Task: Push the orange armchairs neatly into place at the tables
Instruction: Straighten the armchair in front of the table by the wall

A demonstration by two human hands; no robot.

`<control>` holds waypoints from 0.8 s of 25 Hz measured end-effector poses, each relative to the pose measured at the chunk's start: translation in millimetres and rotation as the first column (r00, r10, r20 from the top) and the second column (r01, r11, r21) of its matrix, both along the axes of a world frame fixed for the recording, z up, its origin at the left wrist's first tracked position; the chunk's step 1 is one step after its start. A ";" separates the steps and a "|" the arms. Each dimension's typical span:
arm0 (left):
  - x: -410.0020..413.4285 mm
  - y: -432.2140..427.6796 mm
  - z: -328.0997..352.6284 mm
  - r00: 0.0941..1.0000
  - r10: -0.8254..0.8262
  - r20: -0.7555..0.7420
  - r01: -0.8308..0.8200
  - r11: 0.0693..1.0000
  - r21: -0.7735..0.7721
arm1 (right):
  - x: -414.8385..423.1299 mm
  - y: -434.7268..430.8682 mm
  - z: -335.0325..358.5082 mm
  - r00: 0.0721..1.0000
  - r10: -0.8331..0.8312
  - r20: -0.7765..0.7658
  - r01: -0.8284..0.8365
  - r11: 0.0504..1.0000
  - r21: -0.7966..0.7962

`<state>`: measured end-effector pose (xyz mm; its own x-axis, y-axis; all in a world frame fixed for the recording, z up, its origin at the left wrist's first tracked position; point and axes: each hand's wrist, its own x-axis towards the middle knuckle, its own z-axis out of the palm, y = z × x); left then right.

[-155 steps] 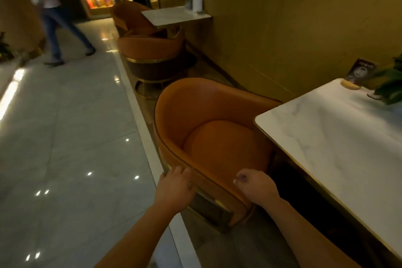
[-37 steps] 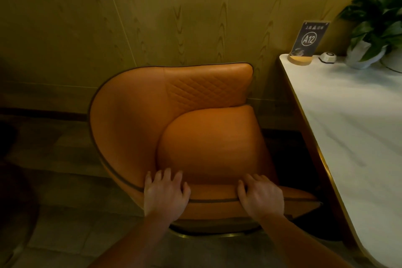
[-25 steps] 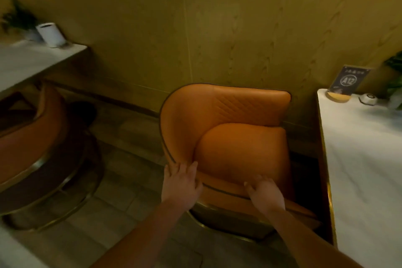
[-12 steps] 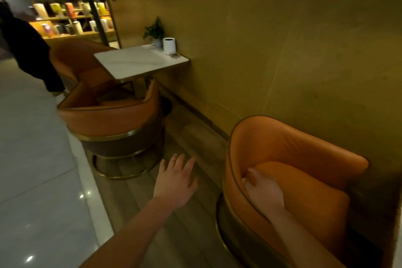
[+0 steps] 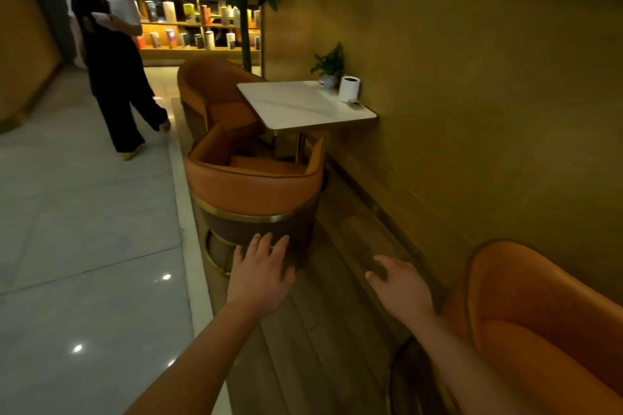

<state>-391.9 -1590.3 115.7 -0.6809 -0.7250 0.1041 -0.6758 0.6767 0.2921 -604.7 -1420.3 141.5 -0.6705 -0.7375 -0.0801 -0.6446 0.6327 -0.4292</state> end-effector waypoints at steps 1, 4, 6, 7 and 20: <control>11.9 -21.7 2.8 1.000 0.022 0.006 -0.022 1.000 -0.001 | 10.2 -26.1 3.6 1.000 0.017 -0.002 -0.017 1.000 -0.003; 40.3 -81.1 11.8 0.997 0.077 0.000 -0.077 0.997 -0.023 | 32.3 -101.5 7.5 0.998 0.063 -0.016 -0.063 0.998 -0.009; 50.7 -111.8 17.2 0.996 0.093 -0.012 -0.093 0.995 -0.028 | 39.5 -141.5 8.8 0.997 0.076 -0.015 -0.076 0.997 -0.004; 55.8 -128.6 17.8 0.995 0.097 -0.023 -0.098 0.995 -0.034 | 42.0 -162.8 7.1 0.996 0.086 -0.016 -0.086 0.996 0.003; 1.4 -413.7 -19.1 0.990 0.105 0.097 -0.103 0.994 -0.025 | -7.3 -465.0 -34.8 0.983 0.178 0.044 -0.177 0.984 -0.013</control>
